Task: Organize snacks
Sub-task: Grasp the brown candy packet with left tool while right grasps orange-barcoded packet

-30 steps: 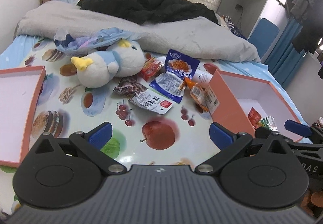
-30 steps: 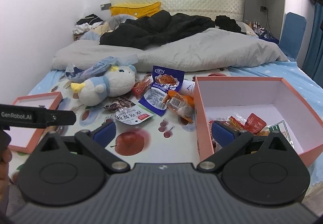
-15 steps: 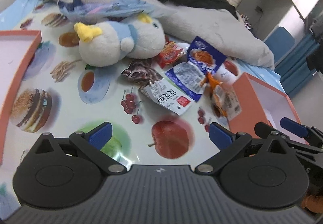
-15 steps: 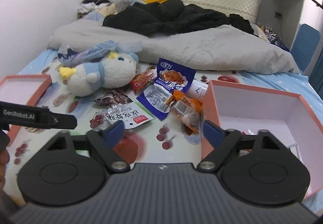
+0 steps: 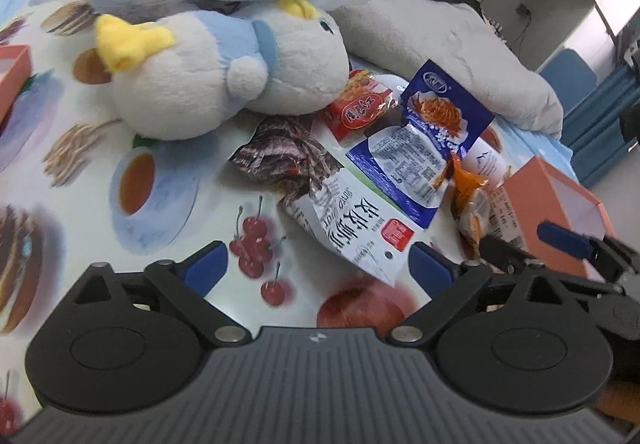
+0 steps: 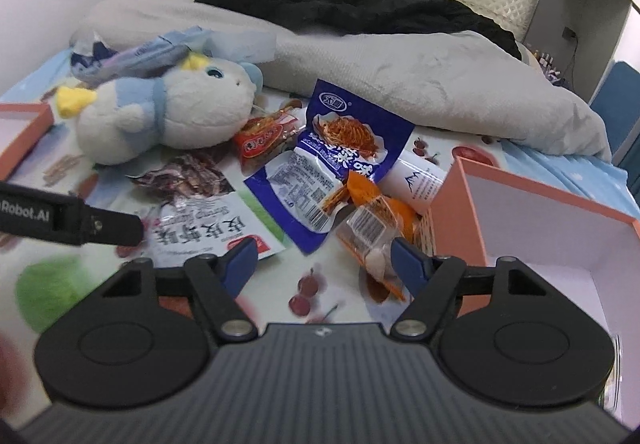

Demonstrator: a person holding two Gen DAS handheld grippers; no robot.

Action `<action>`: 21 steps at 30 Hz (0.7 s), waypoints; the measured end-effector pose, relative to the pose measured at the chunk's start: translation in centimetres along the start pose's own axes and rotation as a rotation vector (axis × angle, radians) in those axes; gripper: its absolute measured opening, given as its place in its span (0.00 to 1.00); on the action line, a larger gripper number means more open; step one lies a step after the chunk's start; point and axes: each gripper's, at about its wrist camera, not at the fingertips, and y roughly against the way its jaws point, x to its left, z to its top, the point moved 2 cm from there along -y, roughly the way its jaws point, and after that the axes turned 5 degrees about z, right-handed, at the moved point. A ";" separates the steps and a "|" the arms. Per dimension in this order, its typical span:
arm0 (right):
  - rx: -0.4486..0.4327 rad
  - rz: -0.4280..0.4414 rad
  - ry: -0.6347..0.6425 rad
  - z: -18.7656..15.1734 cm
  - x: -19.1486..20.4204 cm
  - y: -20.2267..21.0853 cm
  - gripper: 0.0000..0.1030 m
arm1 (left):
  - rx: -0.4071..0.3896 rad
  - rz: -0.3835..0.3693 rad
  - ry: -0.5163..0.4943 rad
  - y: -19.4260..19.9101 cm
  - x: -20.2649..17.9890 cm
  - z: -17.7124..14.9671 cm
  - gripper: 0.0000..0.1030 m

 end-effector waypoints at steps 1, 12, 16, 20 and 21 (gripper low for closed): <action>0.000 -0.008 0.012 0.1 0.0 -0.6 0.72 | 0.005 -0.002 0.000 -0.7 -0.1 0.2 0.92; 0.073 -0.157 0.163 0.3 0.1 -6.3 0.62 | 0.003 -0.014 0.031 -5.1 -0.3 2.0 0.82; 0.081 -0.177 0.175 0.5 -0.1 -7.3 0.62 | 0.007 0.018 0.031 -6.1 -0.8 2.3 0.82; 0.102 -0.193 0.184 0.4 -0.2 -8.4 0.62 | -0.004 0.057 0.031 -6.8 -1.1 2.3 0.81; 0.104 -0.196 0.182 0.3 -0.2 -8.6 0.61 | -0.008 0.069 0.032 -7.0 -1.2 2.4 0.81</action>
